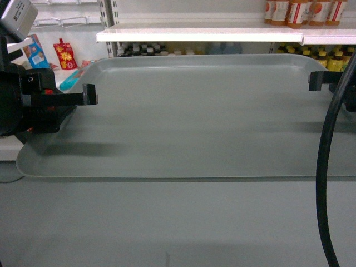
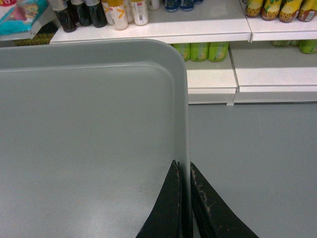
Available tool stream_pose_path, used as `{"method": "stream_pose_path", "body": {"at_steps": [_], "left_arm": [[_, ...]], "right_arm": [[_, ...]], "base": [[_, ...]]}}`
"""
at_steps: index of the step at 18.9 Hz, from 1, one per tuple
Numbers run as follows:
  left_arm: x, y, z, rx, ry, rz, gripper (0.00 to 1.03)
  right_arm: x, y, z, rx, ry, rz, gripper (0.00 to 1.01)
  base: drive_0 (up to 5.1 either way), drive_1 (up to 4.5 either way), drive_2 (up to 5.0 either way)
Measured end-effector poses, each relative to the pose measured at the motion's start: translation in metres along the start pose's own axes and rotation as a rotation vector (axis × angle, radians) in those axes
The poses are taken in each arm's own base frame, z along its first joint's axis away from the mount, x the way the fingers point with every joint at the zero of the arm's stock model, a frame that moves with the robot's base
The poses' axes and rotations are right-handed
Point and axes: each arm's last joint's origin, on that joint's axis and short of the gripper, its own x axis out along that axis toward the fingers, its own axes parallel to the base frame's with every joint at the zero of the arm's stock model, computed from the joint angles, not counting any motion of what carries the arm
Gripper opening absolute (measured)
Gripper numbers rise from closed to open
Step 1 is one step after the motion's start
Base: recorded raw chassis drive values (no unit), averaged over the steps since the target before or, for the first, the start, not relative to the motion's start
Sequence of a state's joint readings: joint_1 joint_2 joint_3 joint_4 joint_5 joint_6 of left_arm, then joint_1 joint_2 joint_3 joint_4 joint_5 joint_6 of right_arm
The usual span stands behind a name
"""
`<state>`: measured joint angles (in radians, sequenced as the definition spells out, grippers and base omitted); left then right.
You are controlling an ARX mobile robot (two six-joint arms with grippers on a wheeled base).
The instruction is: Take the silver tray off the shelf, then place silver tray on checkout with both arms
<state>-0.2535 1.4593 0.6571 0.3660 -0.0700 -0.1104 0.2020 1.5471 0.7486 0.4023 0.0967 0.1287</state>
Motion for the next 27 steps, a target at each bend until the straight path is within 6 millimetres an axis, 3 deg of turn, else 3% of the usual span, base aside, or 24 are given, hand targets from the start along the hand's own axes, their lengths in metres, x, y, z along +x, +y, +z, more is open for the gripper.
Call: {"method": "stream_pose_path", "body": {"at_steps": [21, 27], "left_arm": [[-0.0002, -0.0007, -0.0003, 0.002, 0.000, -0.002, 0.03], [-0.0007, -0.0003, -0.0003, 0.002, 0.003, 0.000, 0.03]], "right_arm": [[-0.0009, -0.0003, 0.0011, -0.007, -0.005, -0.003, 0.03], [-0.0011, -0.0001, 0.0010, -0.010, -0.004, -0.004, 0.03]], "base": [[0.1, -3.91, 4.1], [0.0, 0.00, 0.0]]}}
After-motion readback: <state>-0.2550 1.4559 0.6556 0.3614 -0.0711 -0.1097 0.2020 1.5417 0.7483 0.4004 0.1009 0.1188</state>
